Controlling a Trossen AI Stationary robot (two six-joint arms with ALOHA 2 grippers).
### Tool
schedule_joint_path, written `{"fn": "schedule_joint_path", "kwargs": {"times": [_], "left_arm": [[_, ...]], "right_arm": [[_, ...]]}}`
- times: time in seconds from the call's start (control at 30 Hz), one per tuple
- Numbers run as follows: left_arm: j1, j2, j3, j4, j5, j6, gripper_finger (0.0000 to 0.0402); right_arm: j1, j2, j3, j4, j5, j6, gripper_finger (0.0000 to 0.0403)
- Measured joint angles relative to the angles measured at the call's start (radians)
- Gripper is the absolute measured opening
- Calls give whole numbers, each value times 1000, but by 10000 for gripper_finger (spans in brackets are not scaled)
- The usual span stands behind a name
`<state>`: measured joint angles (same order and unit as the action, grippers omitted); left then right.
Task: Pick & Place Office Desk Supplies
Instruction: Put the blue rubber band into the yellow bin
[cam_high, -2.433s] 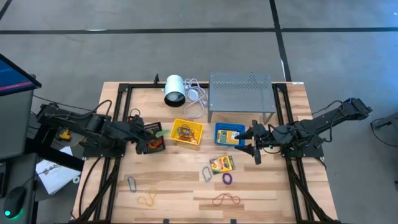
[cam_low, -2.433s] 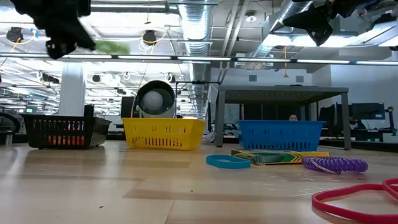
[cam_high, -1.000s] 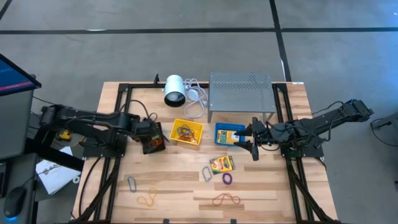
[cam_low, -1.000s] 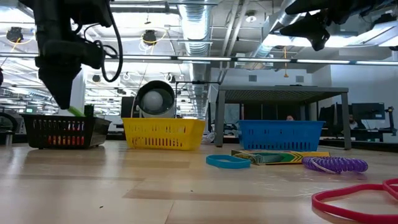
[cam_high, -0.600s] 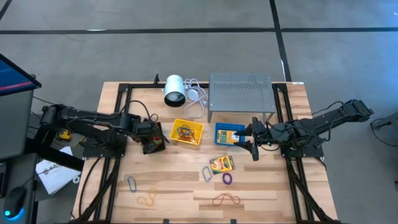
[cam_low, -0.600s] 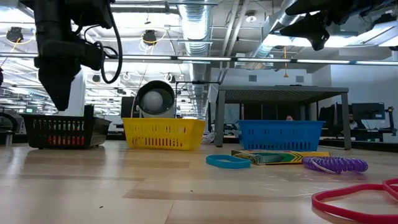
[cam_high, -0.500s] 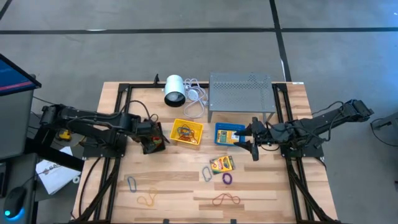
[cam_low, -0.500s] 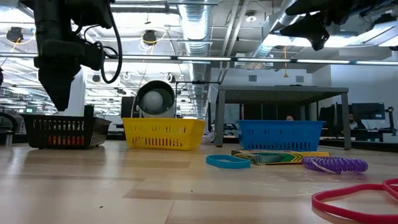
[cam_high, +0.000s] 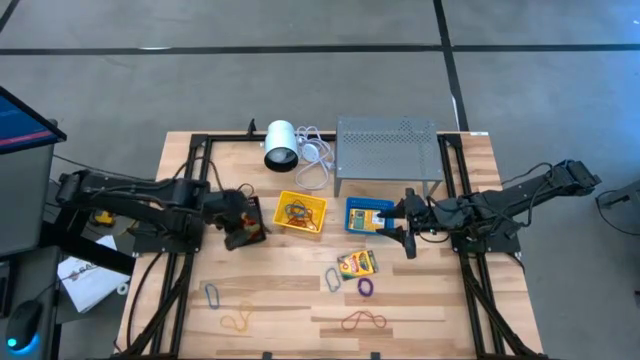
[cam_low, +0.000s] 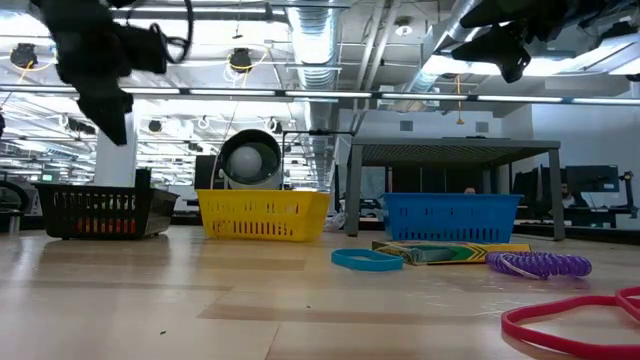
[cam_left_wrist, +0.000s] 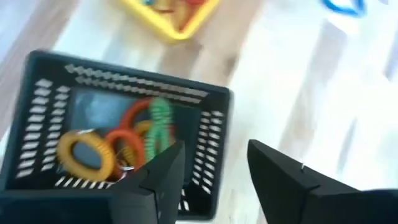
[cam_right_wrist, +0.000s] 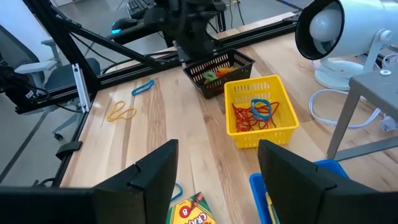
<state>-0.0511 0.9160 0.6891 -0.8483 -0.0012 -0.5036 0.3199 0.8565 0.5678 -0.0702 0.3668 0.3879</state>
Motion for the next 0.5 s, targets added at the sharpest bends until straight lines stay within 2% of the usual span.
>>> {"fn": "schedule_joint_path", "kwargs": {"times": [0.27,0.5], "left_arm": [[-185,-52,0,-6,48,211,144],[-375,54,0,-45,124,221,161]], "right_arm": [[-1,0,0,1,0,32,217],[-10,0,0,1,2,82,217]]}}
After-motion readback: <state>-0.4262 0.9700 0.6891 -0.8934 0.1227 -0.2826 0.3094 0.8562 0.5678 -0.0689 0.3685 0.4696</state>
